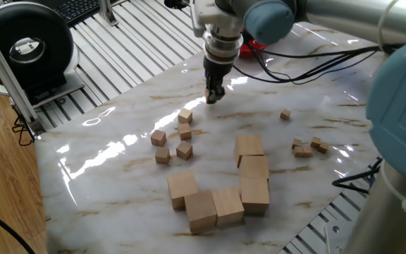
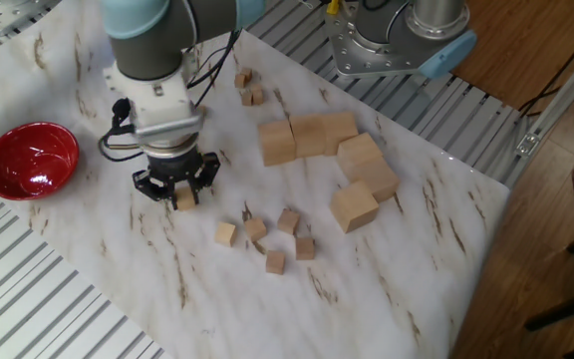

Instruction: Stack the blocks in a vertical line of five

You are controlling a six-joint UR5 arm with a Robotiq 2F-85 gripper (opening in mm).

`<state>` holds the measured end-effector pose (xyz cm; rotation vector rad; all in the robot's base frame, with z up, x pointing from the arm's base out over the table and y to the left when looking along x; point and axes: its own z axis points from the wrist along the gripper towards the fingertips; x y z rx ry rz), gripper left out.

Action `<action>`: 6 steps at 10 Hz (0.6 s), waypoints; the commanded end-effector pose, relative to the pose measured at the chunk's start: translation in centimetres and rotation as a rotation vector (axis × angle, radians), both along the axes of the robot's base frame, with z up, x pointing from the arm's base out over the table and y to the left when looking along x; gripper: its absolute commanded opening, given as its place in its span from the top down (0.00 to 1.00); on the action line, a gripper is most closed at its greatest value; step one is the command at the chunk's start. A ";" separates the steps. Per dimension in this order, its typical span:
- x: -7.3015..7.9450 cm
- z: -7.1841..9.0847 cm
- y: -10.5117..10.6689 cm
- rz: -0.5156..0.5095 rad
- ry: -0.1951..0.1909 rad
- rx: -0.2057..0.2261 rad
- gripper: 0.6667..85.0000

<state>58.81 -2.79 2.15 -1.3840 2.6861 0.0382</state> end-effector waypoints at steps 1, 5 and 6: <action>0.8 0.1 -0.3 -0.191 0.030 0.022 0.78; 1.1 -1.2 -1.9 -0.513 0.054 -0.002 0.83; 1.3 -1.4 -0.9 -0.605 0.070 0.043 0.83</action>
